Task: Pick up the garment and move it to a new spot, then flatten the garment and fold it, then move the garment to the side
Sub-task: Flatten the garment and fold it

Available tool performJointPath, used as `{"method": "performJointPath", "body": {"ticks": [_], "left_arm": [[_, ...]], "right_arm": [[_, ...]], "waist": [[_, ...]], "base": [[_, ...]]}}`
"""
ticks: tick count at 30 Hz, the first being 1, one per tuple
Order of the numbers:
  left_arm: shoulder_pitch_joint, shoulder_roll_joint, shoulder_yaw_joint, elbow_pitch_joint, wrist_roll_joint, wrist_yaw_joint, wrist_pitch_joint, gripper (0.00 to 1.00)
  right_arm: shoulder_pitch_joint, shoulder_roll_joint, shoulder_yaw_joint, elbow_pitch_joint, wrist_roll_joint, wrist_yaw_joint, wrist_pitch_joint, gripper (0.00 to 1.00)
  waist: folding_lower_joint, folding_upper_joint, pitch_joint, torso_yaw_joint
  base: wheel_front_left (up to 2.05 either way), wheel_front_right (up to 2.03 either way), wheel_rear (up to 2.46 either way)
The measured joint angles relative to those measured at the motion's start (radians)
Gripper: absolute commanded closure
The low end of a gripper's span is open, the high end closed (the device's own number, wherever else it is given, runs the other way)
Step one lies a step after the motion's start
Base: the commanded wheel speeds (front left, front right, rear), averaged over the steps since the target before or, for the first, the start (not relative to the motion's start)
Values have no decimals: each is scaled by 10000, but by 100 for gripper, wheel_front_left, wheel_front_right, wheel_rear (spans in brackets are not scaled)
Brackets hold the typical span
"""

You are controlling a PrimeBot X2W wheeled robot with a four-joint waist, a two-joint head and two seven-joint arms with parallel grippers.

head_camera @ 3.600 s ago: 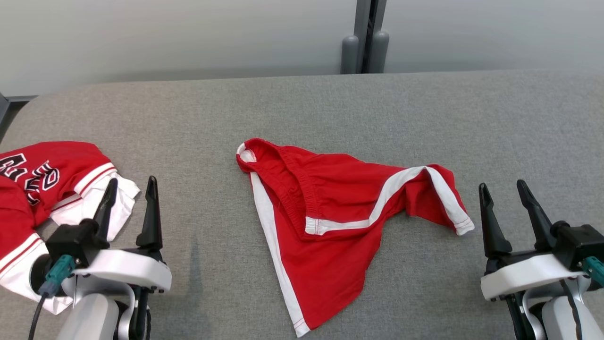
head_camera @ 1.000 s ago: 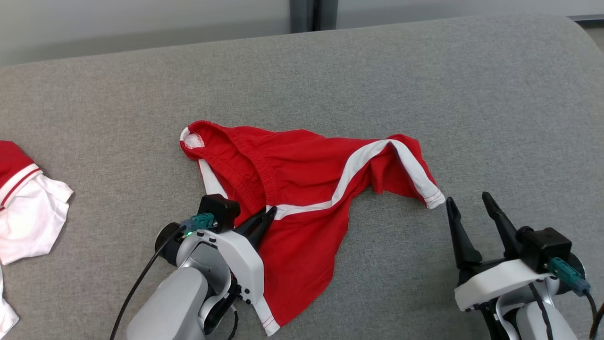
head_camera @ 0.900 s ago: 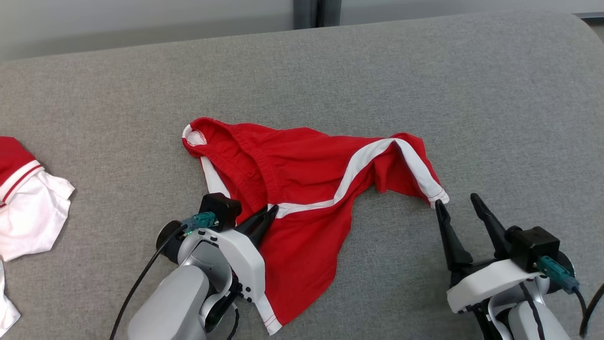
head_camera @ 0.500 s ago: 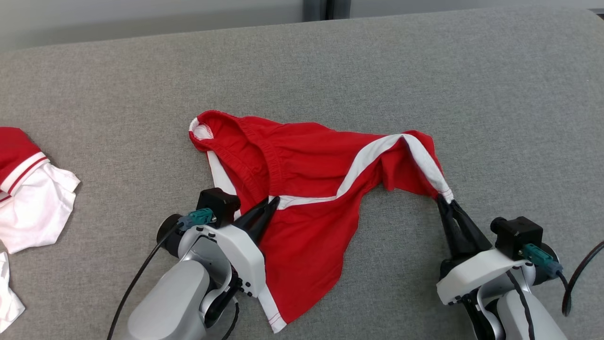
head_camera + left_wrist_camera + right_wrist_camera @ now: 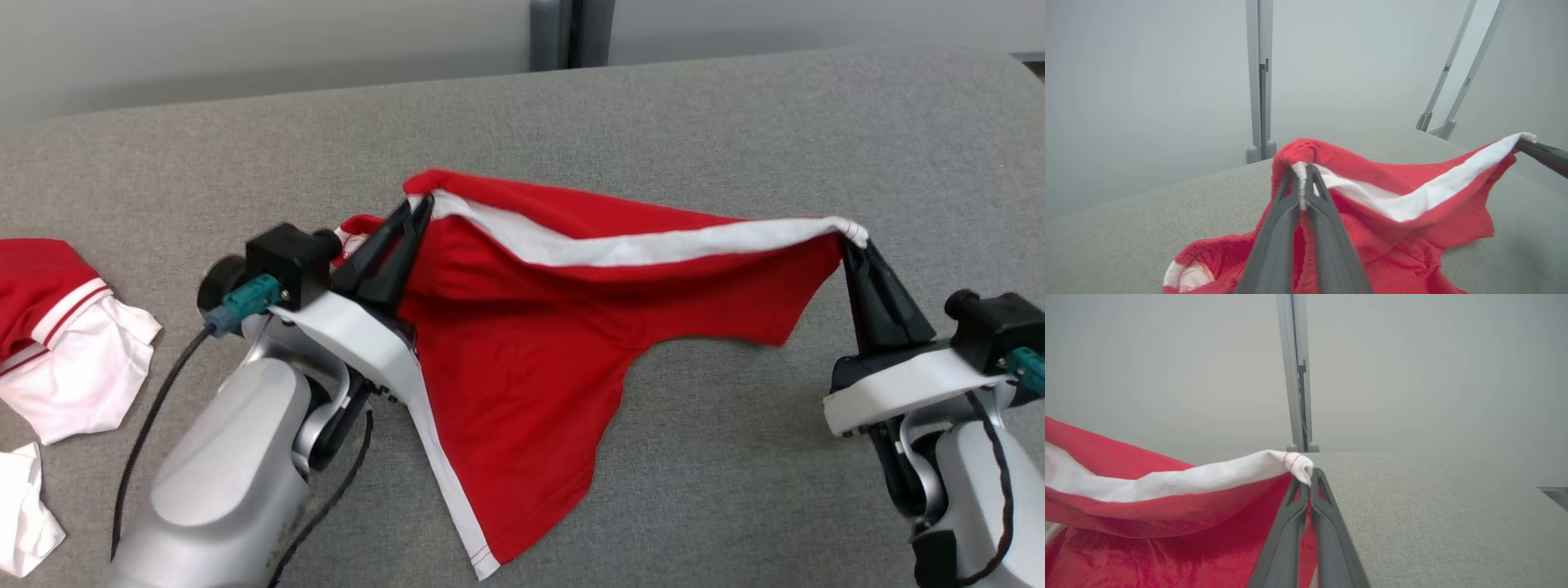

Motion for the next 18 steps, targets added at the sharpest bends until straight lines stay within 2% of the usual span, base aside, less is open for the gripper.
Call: {"method": "performJointPath", "body": {"ticks": [11, 15, 18], "left_arm": [[-2253, 594, 754, -1450, 178, 332, 497, 100], [-2935, 713, 1064, -1776, 96, 476, 750, 100], [-3227, 794, 1162, -1973, 96, 562, 842, 100]], "right_arm": [[-2182, -855, -82, -1540, 589, 2, 777, 100], [-3148, -1218, -59, -1770, 744, 2, 1275, 100], [-3707, -1258, 13, -1850, 884, 2, 1615, 100]], "waist": [[0, 0, -986, 30], [0, 0, -1232, 13], [0, 0, -1316, 46]], "base": [[0, 0, 0], [0, 0, 0], [0, 0, 0]]}}
